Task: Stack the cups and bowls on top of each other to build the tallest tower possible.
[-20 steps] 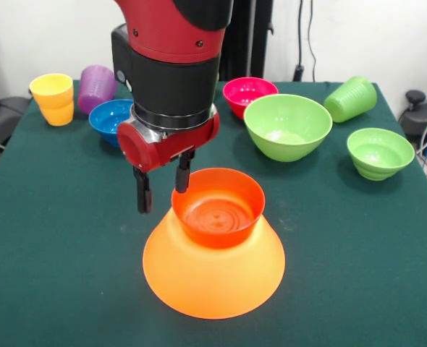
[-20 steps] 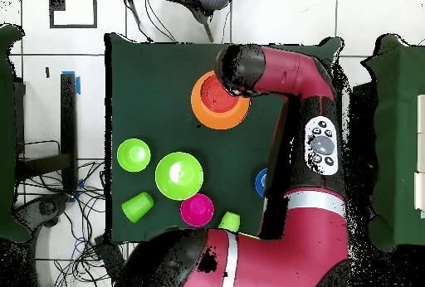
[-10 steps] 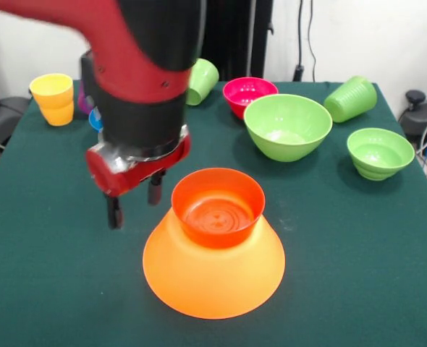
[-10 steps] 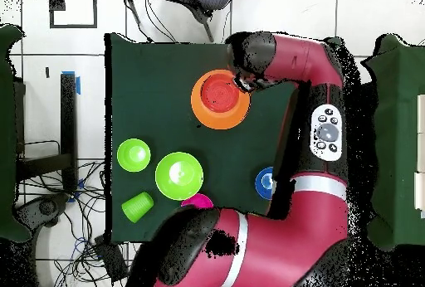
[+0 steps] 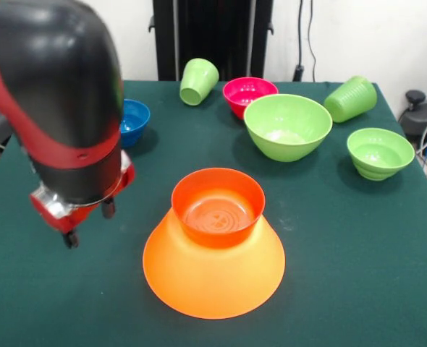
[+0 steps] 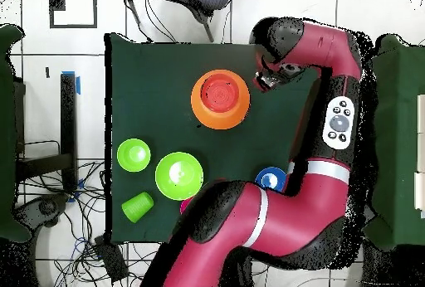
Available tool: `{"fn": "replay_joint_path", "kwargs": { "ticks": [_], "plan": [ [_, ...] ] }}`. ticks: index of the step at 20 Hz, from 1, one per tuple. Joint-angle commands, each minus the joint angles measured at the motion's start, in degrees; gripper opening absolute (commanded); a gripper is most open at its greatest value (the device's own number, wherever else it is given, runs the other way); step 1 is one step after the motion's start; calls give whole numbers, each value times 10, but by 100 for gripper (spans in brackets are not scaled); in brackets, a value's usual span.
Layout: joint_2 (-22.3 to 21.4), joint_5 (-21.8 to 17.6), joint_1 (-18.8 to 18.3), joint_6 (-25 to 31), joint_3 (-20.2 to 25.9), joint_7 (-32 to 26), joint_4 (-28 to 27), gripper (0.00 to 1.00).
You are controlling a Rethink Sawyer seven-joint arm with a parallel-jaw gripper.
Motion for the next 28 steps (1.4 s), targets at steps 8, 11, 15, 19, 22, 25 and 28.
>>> {"fn": "replay_joint_path", "kwargs": {
  "ticks": [8, 11, 15, 19, 22, 25, 28],
  "plan": [
    [56, -60, -5, 66, 70, -249, -120, 100],
    [59, -60, -4, 74, 67, -255, -130, 100],
    [64, -57, -4, 79, 65, -262, -139, 100],
    [65, -52, -5, 73, 60, -264, -137, 100],
    [67, -51, -5, 72, 59, -265, -139, 100],
    [67, -49, -6, 72, 58, -266, -139, 100],
    [68, -47, -6, 68, 57, -266, -138, 100]
  ]
}}
